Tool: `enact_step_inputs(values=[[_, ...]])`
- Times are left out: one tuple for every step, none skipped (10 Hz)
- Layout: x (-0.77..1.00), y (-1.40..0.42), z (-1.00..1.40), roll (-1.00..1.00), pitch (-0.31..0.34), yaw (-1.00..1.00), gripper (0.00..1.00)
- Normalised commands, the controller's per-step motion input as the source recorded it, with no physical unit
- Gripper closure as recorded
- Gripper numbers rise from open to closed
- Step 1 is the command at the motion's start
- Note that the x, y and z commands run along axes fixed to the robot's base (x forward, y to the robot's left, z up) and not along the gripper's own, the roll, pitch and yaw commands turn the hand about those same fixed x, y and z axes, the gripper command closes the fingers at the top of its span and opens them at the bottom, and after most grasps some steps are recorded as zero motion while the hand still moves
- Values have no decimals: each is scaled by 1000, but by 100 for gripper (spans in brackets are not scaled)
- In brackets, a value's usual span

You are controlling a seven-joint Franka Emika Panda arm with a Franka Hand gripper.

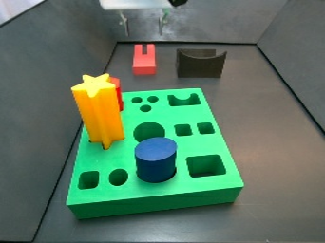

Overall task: Pick up the double-square object. Move up. Rotate the double-square object. Place the double-square object on the fixture. Regrasp the double-square object. Move to above the board. Insert the double-square object.
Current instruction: Rotate the double-square object.

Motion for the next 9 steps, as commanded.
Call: enact_step_inputs(values=[[0,0,0,0,0,1000,0],[-2,-2,-142,1,0,1000,0],[12,4,-280,3,0,1000,0],[43,6,-217,3,-2,1000,0],[35,1,-107,2,-3,1000,0],[28,1,-72,1,-3,1000,0],[26,1,-50,1,-4,1000,0],[26,1,-49,1,-4,1000,0],[28,1,-45,1,-4,1000,0]])
